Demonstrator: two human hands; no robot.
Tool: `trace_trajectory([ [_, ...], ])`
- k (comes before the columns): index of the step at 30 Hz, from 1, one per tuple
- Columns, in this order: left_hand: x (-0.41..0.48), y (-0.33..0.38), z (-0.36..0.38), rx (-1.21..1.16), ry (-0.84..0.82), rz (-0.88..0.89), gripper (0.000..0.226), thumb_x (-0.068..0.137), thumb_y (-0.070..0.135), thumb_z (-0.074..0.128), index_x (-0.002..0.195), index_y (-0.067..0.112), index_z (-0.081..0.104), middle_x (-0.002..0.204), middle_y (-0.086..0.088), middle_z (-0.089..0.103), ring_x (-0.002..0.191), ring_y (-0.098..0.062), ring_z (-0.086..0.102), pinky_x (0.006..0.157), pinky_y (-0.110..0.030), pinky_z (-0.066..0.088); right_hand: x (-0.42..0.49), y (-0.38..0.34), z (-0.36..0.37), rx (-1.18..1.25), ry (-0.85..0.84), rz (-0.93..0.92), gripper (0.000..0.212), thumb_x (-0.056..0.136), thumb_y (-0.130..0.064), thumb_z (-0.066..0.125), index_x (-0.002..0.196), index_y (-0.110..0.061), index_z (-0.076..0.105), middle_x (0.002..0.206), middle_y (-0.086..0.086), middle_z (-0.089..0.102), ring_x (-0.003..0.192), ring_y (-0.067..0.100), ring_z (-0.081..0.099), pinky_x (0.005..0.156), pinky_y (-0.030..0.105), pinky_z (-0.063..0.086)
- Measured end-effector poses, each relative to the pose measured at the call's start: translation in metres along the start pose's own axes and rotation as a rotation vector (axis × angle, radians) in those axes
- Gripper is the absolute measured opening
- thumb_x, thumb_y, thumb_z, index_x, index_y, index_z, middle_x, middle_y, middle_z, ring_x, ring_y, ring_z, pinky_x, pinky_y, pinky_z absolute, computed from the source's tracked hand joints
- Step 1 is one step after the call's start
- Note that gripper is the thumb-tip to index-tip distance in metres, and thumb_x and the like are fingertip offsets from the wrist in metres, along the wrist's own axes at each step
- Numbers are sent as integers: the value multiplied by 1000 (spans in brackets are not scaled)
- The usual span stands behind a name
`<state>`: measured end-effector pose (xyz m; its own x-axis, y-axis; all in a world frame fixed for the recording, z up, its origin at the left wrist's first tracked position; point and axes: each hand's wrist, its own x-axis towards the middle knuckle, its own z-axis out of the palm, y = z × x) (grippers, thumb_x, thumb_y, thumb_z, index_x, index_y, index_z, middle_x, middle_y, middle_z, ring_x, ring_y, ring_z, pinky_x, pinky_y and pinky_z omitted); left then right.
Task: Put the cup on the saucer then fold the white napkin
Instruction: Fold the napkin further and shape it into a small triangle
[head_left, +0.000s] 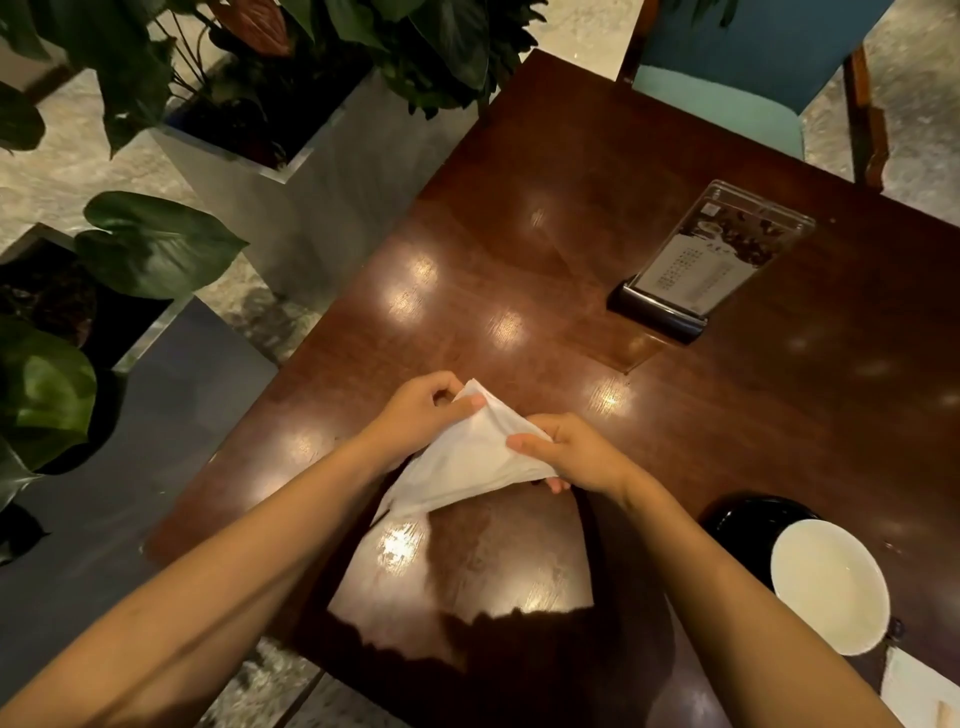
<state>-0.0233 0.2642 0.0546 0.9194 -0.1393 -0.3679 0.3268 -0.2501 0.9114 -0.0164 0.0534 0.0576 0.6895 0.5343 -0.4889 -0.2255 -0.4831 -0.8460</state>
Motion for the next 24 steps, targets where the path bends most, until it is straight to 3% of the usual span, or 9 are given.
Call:
trace_trajectory([
  [3,-10,-9,-3,-178,-303,-249,15,85,36,61,92,22,65,84,10,71,81,-9,67,66,-20,50,-1,2,6,63,-30,11,23,93,-24,56,93,-2,65,43,-7,54,35,7,44,38,18,37],
  [5,-16,-19,-6,-219,-456,-347,35,75,39,68,104,19,66,97,4,73,94,-15,68,73,-24,53,-2,2,5,63,-65,19,17,93,-24,56,84,-13,66,42,-7,53,35,7,44,38,18,37],
  [7,-18,-25,-10,-238,-491,-368,62,60,48,78,109,11,66,102,-1,73,96,-18,68,74,-25,54,-4,3,2,52,-90,29,19,92,-27,56,77,-20,65,42,-6,52,35,9,44,38,19,37],
  [9,-16,-27,-14,-220,-460,-375,81,45,57,84,107,7,68,100,-4,73,91,-18,69,72,-26,55,-3,4,-1,53,-107,34,21,92,-29,56,74,-21,64,43,-4,52,35,10,45,38,20,36],
  [12,-13,-25,-20,-219,-435,-374,80,34,60,86,95,9,72,88,-3,75,79,-15,70,67,-23,55,0,3,3,86,-109,40,22,93,-27,56,75,-18,65,47,-3,56,35,8,45,37,19,35],
  [15,-17,-24,-22,-312,-439,-415,64,59,47,81,100,-1,67,78,-11,74,68,-20,70,57,-25,55,1,6,7,113,-77,50,20,93,-26,55,76,-21,65,49,-5,59,34,7,43,35,18,34],
  [18,-30,-26,-17,-454,-459,-536,37,89,23,54,116,-2,56,84,-21,71,64,-24,70,51,-29,57,-1,8,6,83,-46,80,21,93,-26,55,74,-22,64,45,-6,57,32,6,41,35,18,34],
  [21,-35,-35,-15,-439,-546,-525,43,82,24,62,120,6,54,93,-16,68,50,-12,57,35,-17,43,-2,10,2,74,-15,111,20,92,-29,56,75,-21,64,46,-6,56,33,6,41,36,18,34],
  [24,-28,-35,-23,-493,-570,-516,48,68,26,78,106,5,60,81,-10,67,39,-4,39,29,-11,28,-2,15,-5,75,7,151,25,92,-34,56,93,-13,68,56,1,60,36,10,44,36,18,36],
])
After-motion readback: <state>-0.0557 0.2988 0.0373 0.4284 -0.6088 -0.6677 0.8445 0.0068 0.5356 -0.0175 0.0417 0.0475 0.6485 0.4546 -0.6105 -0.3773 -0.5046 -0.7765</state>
